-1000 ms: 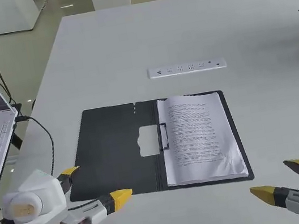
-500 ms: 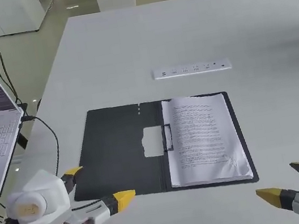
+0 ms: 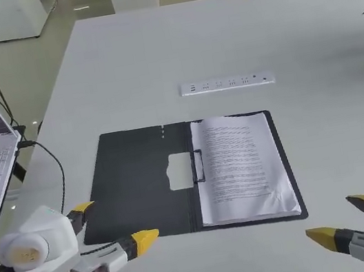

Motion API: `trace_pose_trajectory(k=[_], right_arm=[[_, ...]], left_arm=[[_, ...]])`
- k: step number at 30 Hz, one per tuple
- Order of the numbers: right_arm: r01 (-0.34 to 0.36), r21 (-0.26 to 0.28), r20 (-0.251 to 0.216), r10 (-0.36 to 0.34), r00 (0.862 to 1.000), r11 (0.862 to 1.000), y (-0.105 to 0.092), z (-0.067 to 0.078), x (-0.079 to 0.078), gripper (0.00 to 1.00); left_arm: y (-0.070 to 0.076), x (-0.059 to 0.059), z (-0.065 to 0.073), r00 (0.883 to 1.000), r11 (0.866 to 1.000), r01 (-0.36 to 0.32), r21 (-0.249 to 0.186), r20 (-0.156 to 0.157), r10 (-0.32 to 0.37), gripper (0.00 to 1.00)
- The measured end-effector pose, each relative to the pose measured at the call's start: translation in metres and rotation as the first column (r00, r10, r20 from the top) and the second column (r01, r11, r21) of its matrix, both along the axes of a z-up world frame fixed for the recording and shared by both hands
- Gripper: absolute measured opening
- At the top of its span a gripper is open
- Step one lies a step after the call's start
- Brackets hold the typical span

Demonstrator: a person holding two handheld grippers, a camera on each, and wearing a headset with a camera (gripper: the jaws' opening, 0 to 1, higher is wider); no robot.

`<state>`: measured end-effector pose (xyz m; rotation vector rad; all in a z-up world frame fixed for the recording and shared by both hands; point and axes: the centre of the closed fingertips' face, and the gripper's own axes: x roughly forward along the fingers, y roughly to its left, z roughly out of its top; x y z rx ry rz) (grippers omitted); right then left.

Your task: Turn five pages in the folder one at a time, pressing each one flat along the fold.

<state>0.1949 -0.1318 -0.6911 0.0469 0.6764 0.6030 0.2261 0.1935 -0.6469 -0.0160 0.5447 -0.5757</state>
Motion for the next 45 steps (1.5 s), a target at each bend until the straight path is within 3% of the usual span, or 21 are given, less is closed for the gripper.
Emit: trace_pose_trajectory(k=[16, 22, 27, 35, 45], right_arm=[[0.053, 0.007, -0.005, -0.053, 0.999, 0.999, -0.012, -0.001, -0.009, 0.71], [0.060, -0.003, -0.015, -0.060, 0.998, 0.998, -0.015, -0.003, -0.012, 0.71], [0.062, -0.012, -0.017, -0.062, 0.998, 0.998, -0.015, -0.001, -0.013, 0.71], [0.068, -0.017, -0.020, -0.069, 0.997, 0.998, -0.015, 0.000, -0.010, 0.71], [0.067, -0.008, -0.027, -0.068, 0.997, 0.998, -0.012, -0.002, -0.003, 0.71]], left_arm=[[-0.035, 0.019, 0.000, 0.995, 0.995, 0.104, 0.002, 0.003, -0.104, 0.86], [-0.049, 0.028, -0.001, 0.988, 0.988, 0.153, 0.009, 0.012, -0.153, 0.85], [-0.065, 0.040, 0.000, 0.984, 0.984, 0.178, -0.010, 0.023, -0.178, 0.85], [-0.101, 0.053, -0.004, 0.960, 0.961, 0.277, -0.005, 0.028, -0.277, 0.85], [-0.141, 0.068, -0.009, 0.937, 0.937, 0.349, -0.013, 0.028, -0.349, 0.84]])
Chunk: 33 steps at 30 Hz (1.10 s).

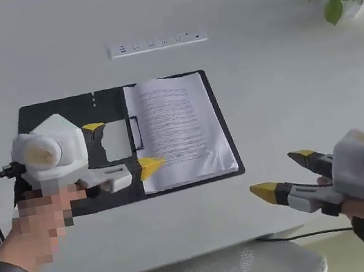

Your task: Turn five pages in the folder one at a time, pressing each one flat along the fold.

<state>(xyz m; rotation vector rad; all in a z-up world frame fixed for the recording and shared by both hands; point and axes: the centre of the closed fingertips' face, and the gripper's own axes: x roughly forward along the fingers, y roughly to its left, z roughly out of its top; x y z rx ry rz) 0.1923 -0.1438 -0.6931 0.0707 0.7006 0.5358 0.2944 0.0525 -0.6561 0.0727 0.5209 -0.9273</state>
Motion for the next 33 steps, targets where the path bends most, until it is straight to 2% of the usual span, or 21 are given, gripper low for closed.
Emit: trace_pose_trajectory(k=[9, 16, 20, 23, 26, 33], right_arm=[[-0.001, 0.007, -0.011, 0.001, 1.000, 1.000, 0.000, -0.003, 0.002, 0.71], [0.016, 0.015, -0.015, -0.016, 1.000, 1.000, -0.004, -0.003, 0.004, 0.71], [0.025, 0.016, -0.018, -0.025, 1.000, 1.000, -0.007, -0.004, 0.004, 0.70], [0.036, 0.021, -0.022, -0.036, 0.999, 0.999, -0.010, -0.006, 0.003, 0.70], [0.042, 0.024, -0.028, -0.042, 0.999, 0.999, -0.012, -0.007, 0.002, 0.70], [0.049, 0.035, -0.044, -0.047, 0.998, 0.998, -0.014, -0.011, 0.001, 0.70]], left_arm=[[-0.040, 0.013, -0.009, 0.998, 0.998, 0.059, -0.014, -0.013, -0.059, 0.83], [-0.074, 0.016, -0.019, 0.993, 0.993, 0.112, -0.024, -0.028, -0.112, 0.82], [-0.093, 0.014, -0.031, 0.990, 0.991, 0.131, -0.024, -0.051, -0.132, 0.81], [-0.108, 0.012, -0.044, 0.987, 0.989, 0.147, -0.005, -0.061, -0.147, 0.81], [-0.118, 0.011, -0.053, 0.985, 0.988, 0.151, 0.000, -0.081, -0.151, 0.80], [-0.141, 0.007, -0.084, 0.977, 0.983, 0.181, 0.040, -0.123, -0.175, 0.79]])
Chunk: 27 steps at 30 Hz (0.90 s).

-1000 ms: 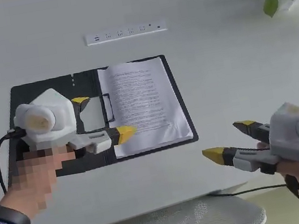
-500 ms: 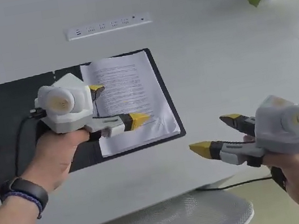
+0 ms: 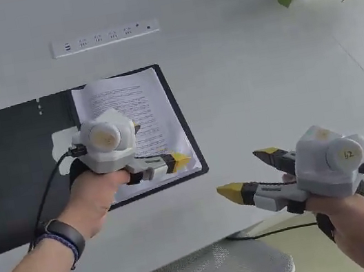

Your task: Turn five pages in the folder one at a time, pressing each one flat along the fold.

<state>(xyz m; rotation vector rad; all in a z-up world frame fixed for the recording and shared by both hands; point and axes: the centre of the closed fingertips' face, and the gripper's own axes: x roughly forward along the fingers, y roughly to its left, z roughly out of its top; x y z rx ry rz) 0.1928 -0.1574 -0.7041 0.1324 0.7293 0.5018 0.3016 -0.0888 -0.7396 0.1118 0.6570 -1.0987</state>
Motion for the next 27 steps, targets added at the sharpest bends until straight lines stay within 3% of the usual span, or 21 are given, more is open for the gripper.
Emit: trace_pose_trajectory(k=[13, 27], right_arm=[[0.009, 0.006, -0.012, -0.009, 1.000, 1.000, -0.012, -0.002, 0.003, 0.69], [0.003, 0.017, -0.036, -0.002, 0.999, 1.000, -0.017, -0.013, 0.003, 0.67]], left_arm=[[-0.024, 0.005, -0.048, 0.999, 0.996, -0.036, 0.080, -0.019, 0.038, 0.78], [-0.019, 0.007, -0.056, 0.998, 0.990, -0.029, 0.140, 0.054, 0.021, 0.70]])
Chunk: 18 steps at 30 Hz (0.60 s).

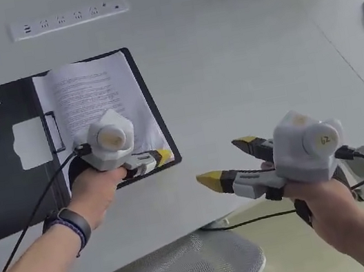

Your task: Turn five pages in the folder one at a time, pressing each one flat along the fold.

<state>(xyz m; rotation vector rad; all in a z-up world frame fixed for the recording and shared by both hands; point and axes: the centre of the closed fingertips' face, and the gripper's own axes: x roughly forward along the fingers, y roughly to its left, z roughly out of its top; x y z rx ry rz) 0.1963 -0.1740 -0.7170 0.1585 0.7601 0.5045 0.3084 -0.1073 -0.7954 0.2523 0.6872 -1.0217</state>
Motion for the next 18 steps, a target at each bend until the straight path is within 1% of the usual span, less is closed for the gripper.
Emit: trace_pose_trajectory(k=[2, 5, 13, 16, 18], right_arm=[[-0.006, 0.003, 0.000, 0.006, 1.000, 1.000, 0.002, -0.001, 0.003, 0.67], [-0.018, 0.004, 0.001, 0.018, 1.000, 1.000, 0.005, -0.003, 0.006, 0.66], [-0.048, 0.005, 0.007, 0.047, 0.999, 0.999, 0.011, -0.003, 0.015, 0.66], [-0.059, 0.004, 0.009, 0.059, 0.998, 0.998, 0.014, -0.003, 0.017, 0.66], [-0.066, 0.004, 0.008, 0.066, 0.998, 0.998, 0.015, -0.004, 0.018, 0.66]], left_arm=[[0.002, 0.000, -0.002, 1.000, 1.000, 0.008, 0.023, 0.023, -0.009, 0.68], [0.004, 0.000, -0.003, 0.999, 0.999, 0.011, 0.047, 0.049, -0.014, 0.64], [0.007, 0.001, -0.004, 0.998, 0.998, -0.011, 0.056, 0.070, 0.008, 0.59], [0.008, 0.000, -0.003, 0.998, 0.998, -0.024, 0.058, 0.067, 0.020, 0.54], [0.008, -0.003, -0.003, 0.997, 0.998, -0.029, 0.063, 0.069, 0.025, 0.51]])
